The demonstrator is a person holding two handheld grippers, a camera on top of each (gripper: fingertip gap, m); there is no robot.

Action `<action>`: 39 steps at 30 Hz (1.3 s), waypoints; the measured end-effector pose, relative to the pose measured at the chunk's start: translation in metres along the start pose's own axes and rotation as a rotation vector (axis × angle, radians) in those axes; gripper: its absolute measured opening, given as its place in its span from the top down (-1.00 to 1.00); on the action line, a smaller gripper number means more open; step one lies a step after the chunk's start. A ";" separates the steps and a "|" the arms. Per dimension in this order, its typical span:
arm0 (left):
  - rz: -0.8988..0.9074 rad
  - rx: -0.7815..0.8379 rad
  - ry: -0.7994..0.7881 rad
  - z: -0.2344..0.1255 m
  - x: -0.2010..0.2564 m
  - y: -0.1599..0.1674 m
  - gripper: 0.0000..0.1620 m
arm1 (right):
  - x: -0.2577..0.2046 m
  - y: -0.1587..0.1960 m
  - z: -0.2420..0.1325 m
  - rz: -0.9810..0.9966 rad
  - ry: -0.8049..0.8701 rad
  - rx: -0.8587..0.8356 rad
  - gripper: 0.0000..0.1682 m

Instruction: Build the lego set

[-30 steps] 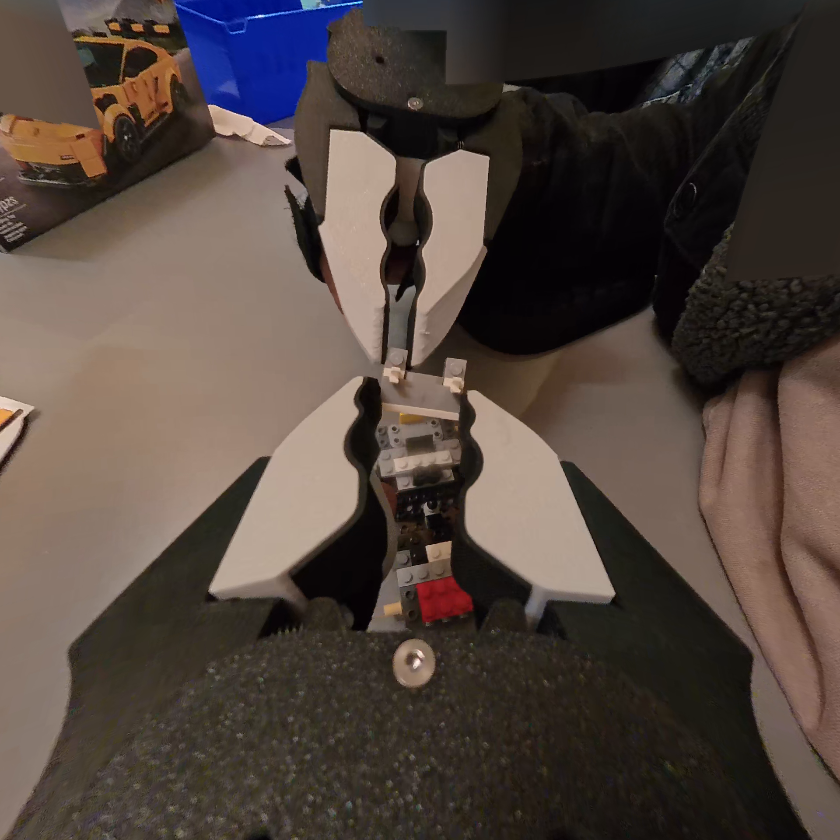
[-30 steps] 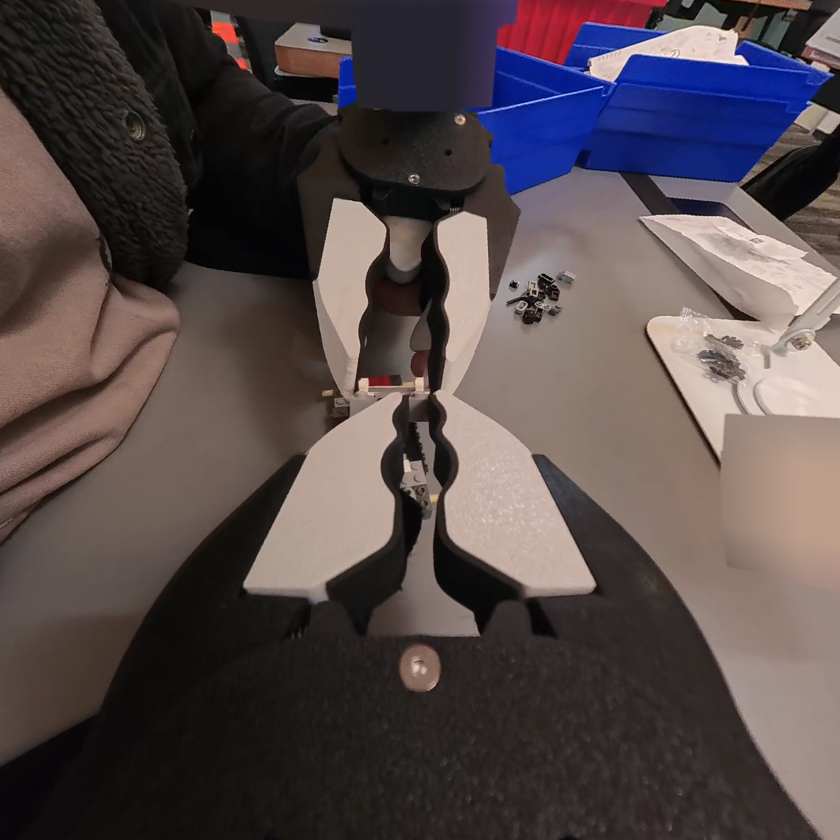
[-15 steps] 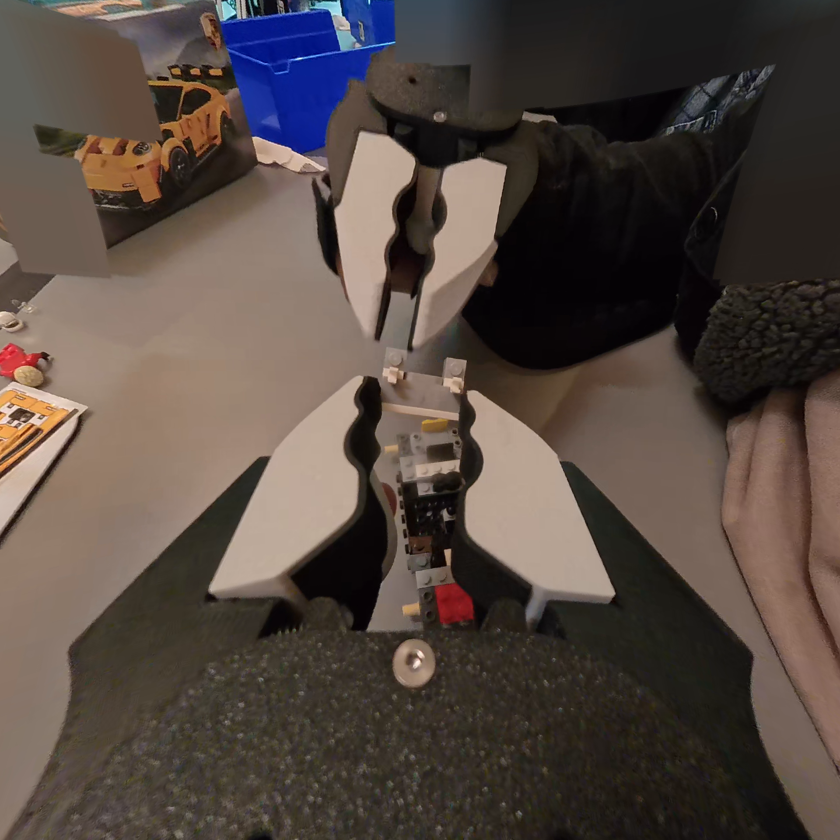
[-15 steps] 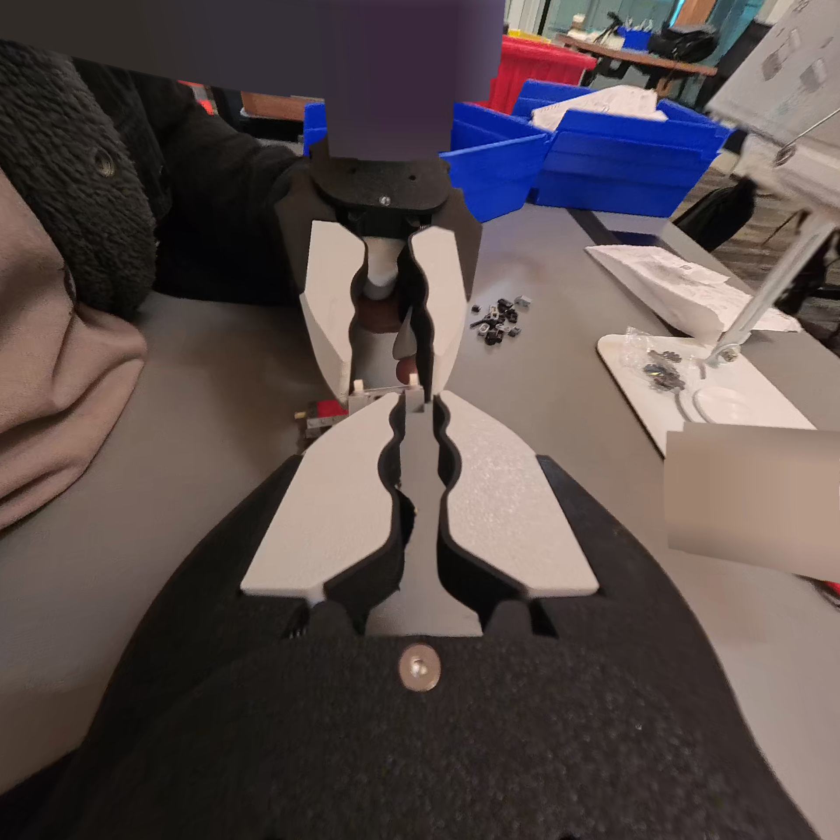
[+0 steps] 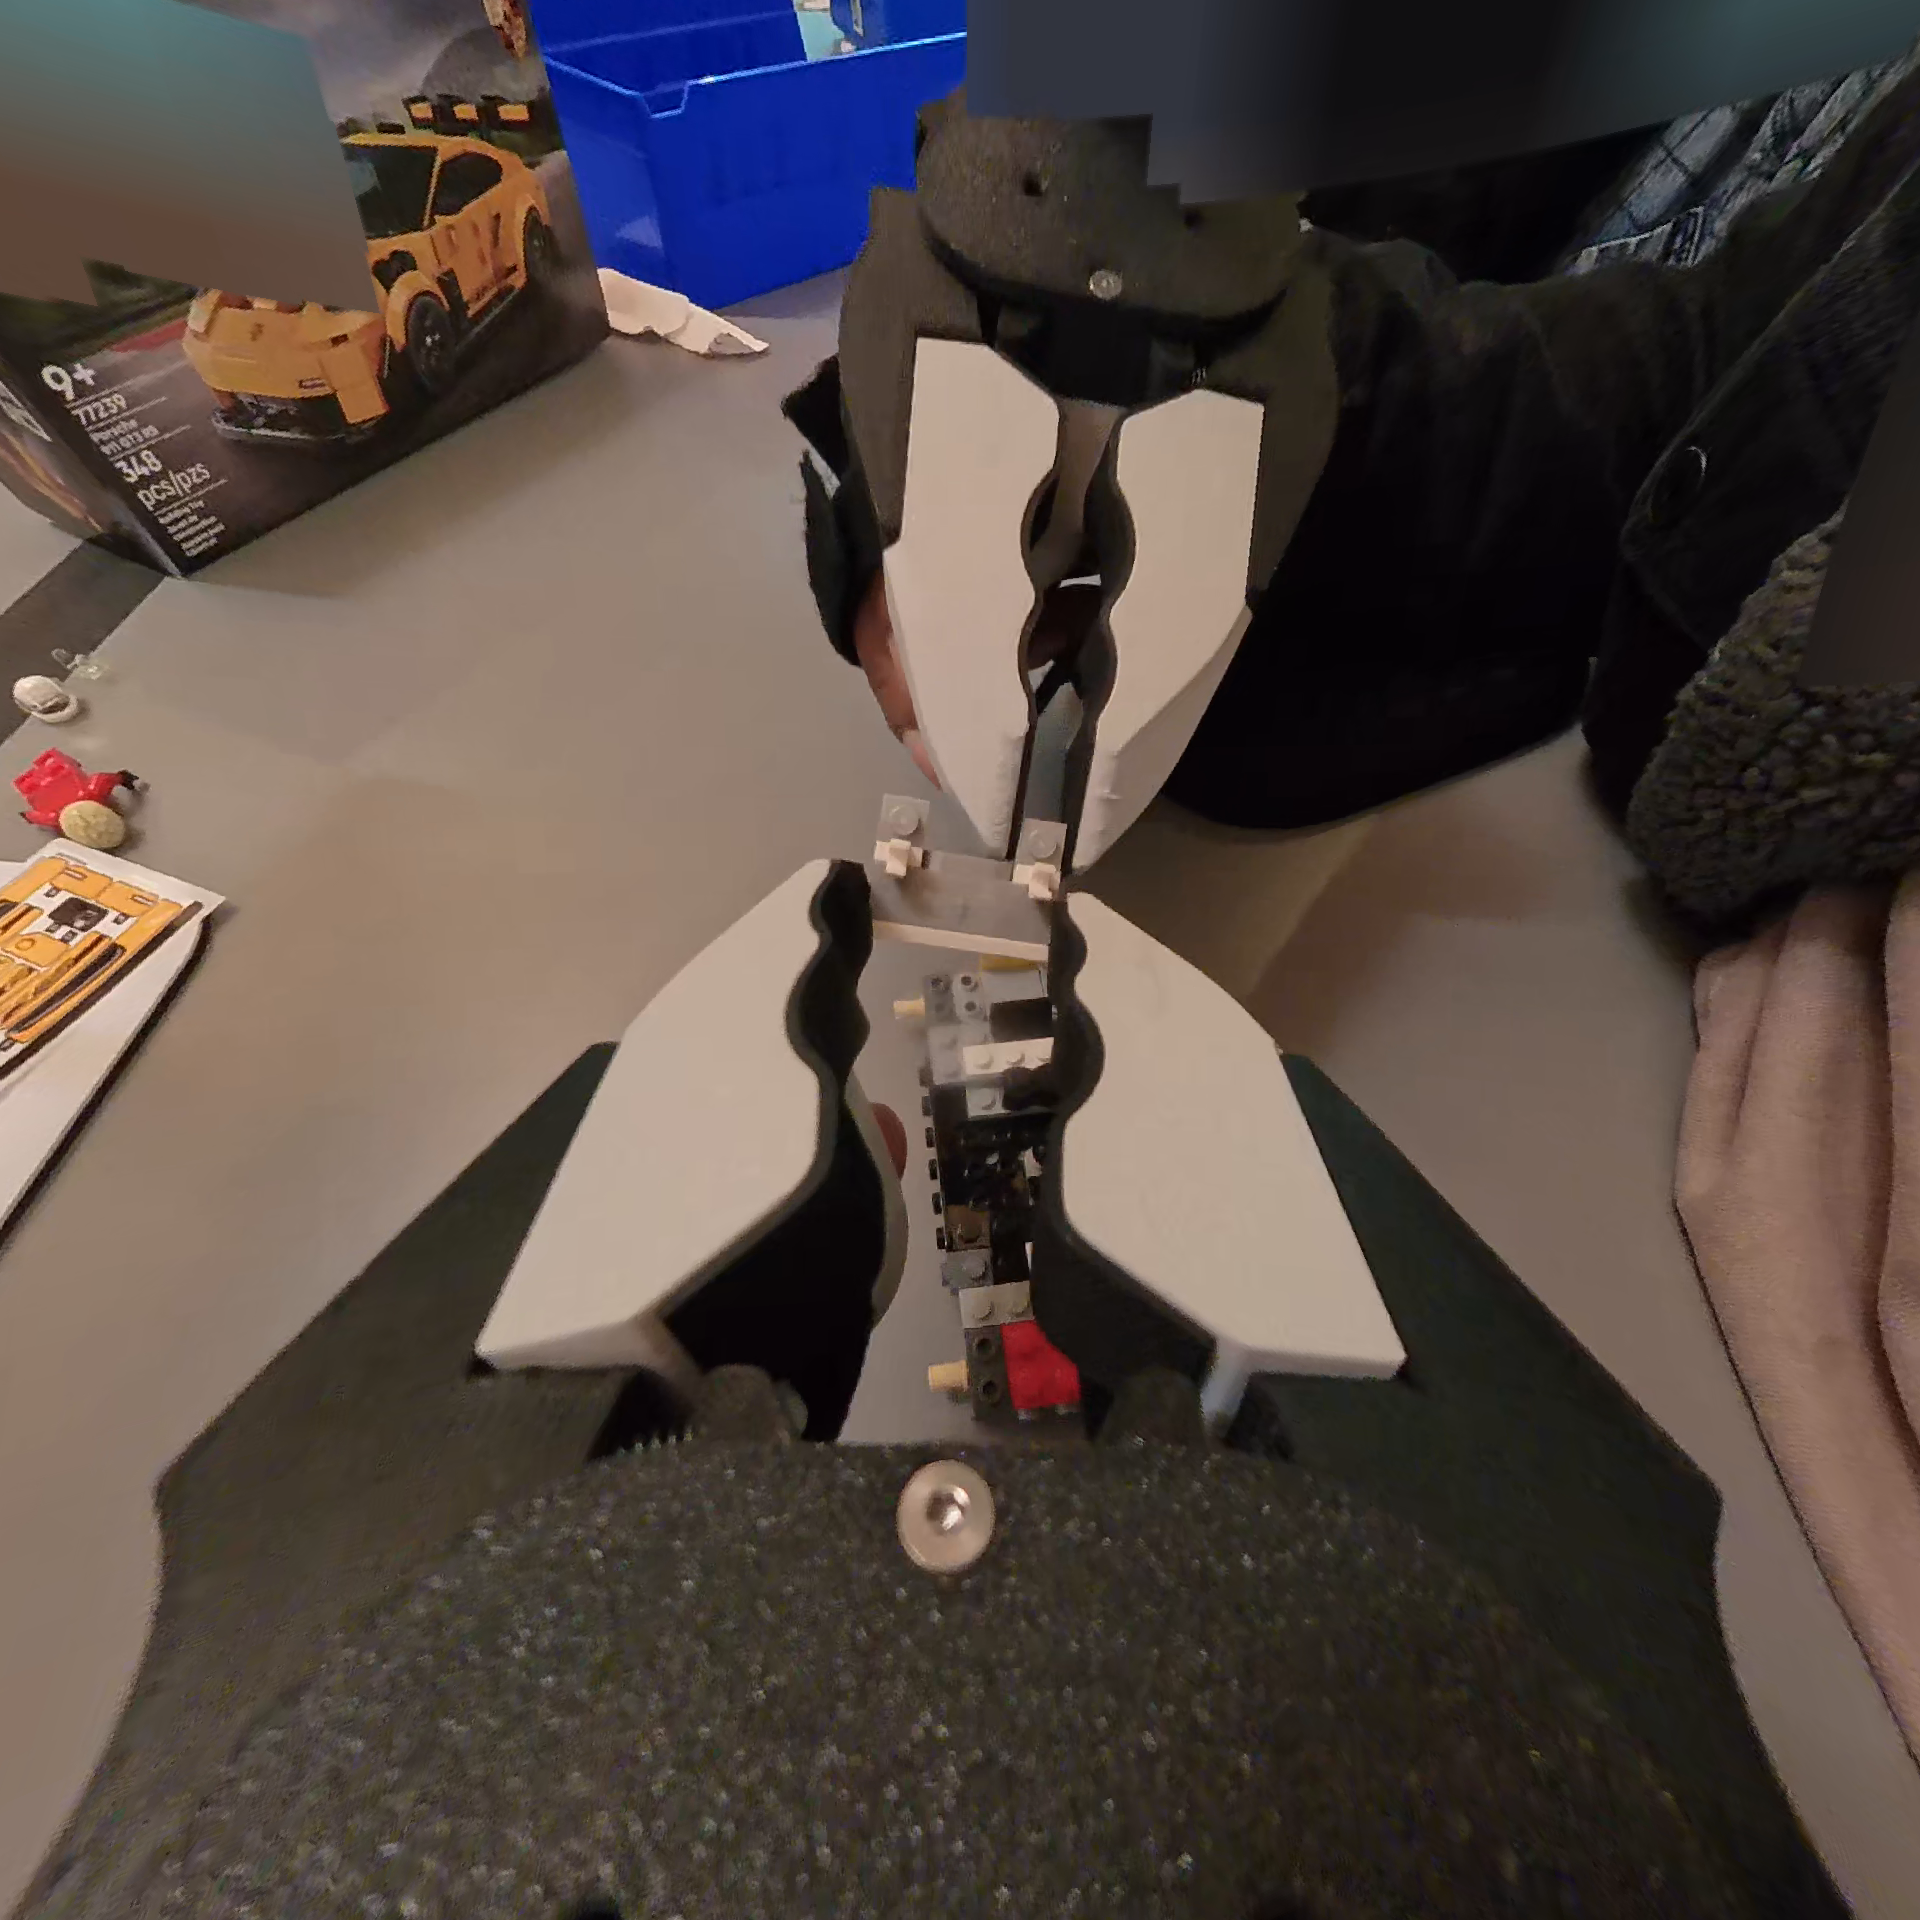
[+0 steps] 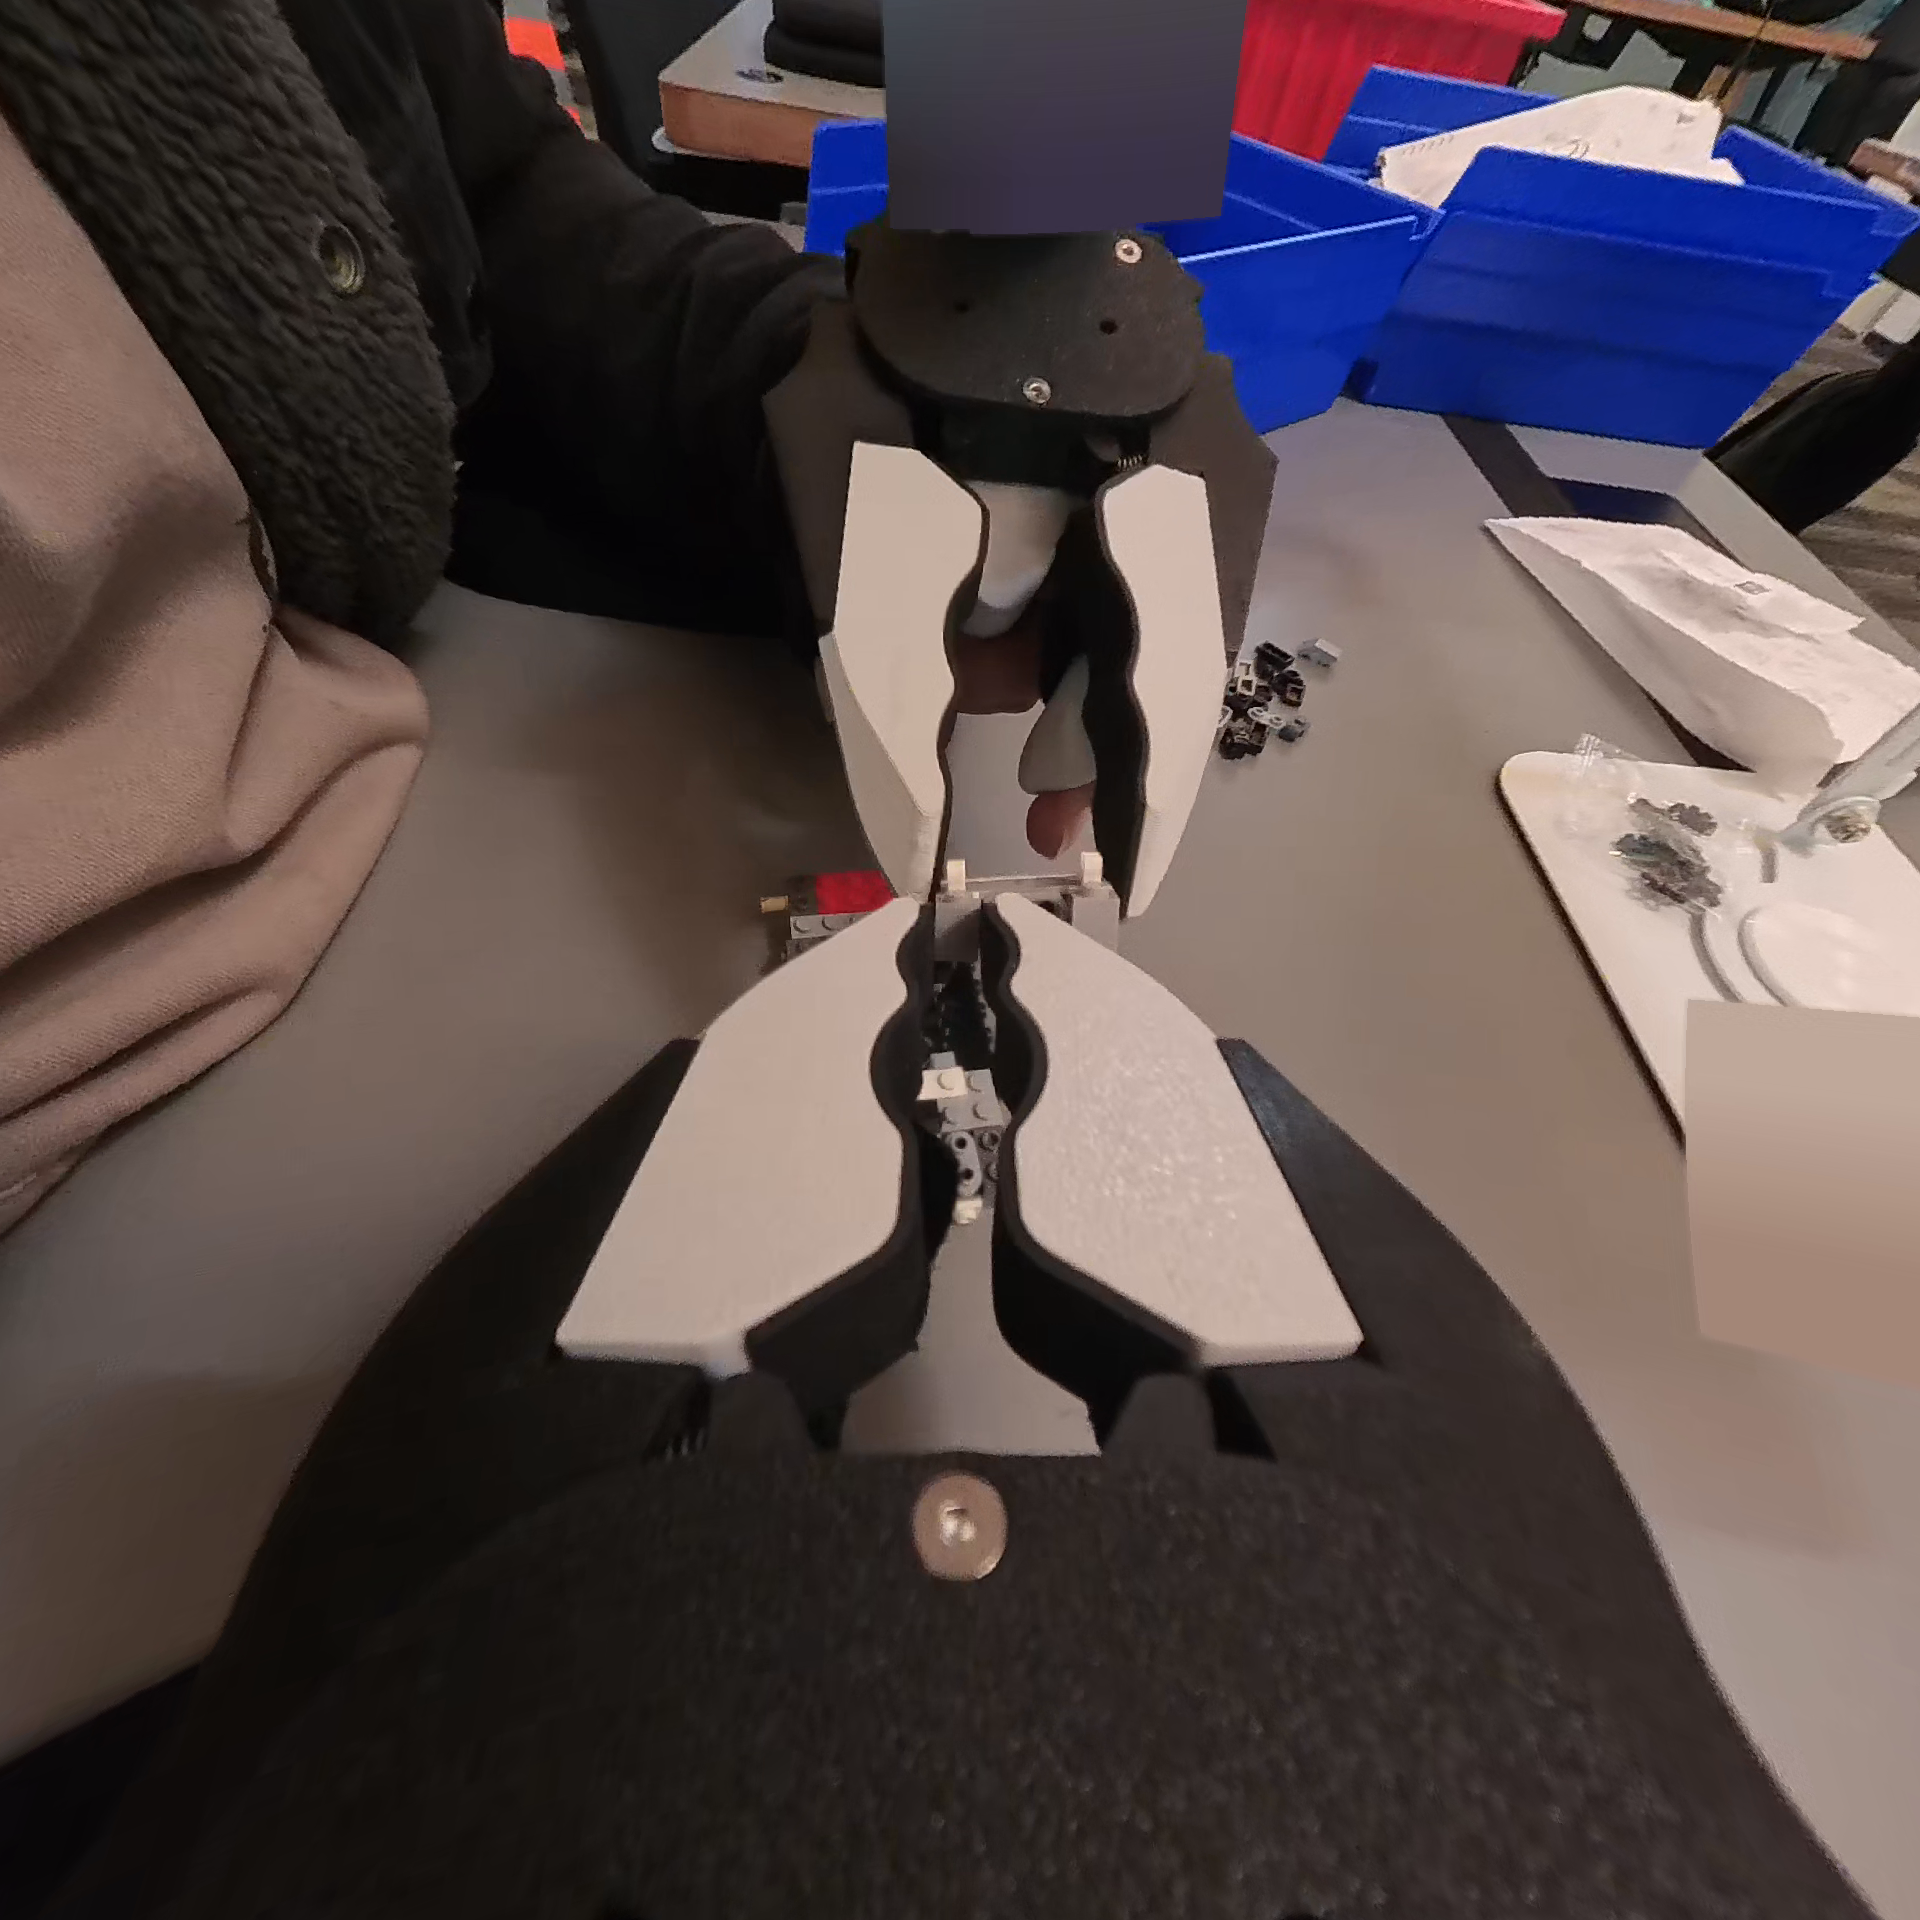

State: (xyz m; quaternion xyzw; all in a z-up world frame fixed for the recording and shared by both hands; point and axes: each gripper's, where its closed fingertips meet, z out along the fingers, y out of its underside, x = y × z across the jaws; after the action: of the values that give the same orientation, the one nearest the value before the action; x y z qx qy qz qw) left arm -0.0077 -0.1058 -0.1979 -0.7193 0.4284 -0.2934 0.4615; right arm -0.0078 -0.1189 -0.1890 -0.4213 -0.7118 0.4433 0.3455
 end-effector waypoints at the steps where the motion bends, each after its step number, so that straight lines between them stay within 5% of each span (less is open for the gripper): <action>1: -0.006 0.003 0.003 0.000 0.001 0.000 0.58 | 0.000 0.000 0.000 -0.009 -0.001 0.000 0.91; 24: -0.227 0.113 0.095 -0.004 -0.005 -0.006 0.58 | 0.010 -0.010 -0.007 -0.002 0.063 0.048 0.87; 29: -0.433 0.390 0.315 -0.035 -0.012 -0.031 0.58 | 0.037 -0.027 -0.033 0.142 0.139 0.244 0.87; 34: -0.341 0.631 0.481 -0.080 0.001 -0.062 0.59 | 0.049 -0.021 -0.033 0.192 0.196 0.248 0.87; 39: -0.295 0.671 0.540 -0.086 0.015 -0.070 0.58 | 0.048 -0.021 -0.027 0.167 0.223 0.220 0.89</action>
State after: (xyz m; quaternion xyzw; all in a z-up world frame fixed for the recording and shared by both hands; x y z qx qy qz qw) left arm -0.0470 -0.1398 -0.0984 -0.4811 0.3075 -0.6558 0.4938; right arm -0.0102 -0.0717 -0.1539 -0.4852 -0.5786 0.4962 0.4284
